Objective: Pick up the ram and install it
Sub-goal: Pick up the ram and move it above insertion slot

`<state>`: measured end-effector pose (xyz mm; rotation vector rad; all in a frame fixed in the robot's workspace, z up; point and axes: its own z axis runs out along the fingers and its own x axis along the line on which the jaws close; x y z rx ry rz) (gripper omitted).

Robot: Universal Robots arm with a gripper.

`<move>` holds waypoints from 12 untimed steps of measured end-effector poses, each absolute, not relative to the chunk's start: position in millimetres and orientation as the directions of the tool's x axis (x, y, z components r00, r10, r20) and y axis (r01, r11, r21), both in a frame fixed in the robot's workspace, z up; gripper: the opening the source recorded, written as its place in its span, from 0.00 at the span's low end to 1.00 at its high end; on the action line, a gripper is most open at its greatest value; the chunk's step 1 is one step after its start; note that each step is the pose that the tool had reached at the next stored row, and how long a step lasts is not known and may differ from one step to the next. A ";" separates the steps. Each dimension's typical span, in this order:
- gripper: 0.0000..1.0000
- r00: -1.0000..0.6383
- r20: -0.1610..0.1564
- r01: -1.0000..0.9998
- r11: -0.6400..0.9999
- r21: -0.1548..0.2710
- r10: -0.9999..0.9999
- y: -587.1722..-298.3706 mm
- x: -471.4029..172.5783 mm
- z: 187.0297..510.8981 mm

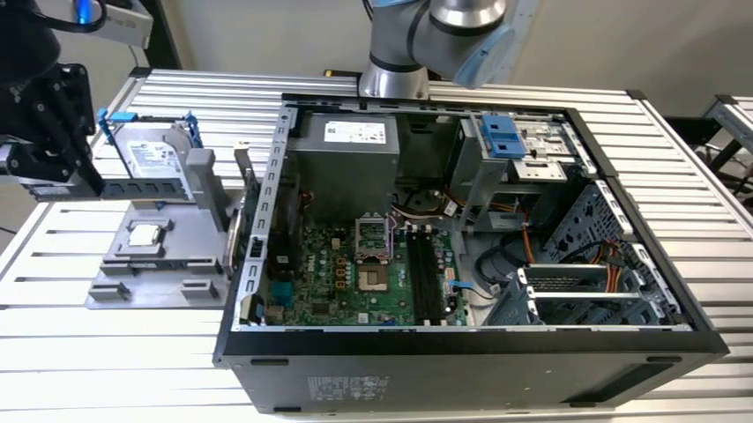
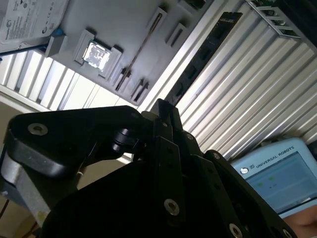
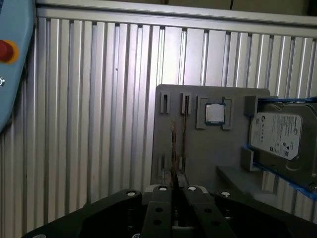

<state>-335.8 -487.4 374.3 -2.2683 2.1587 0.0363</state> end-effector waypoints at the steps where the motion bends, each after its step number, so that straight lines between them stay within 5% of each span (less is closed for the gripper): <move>1: 0.00 0.049 -0.024 -0.999 -0.050 0.009 -0.998 -487.4 -333.7 374.6; 12: 0.00 0.051 -0.025 -0.999 -0.051 0.011 -0.998 -487.4 -331.0 381.9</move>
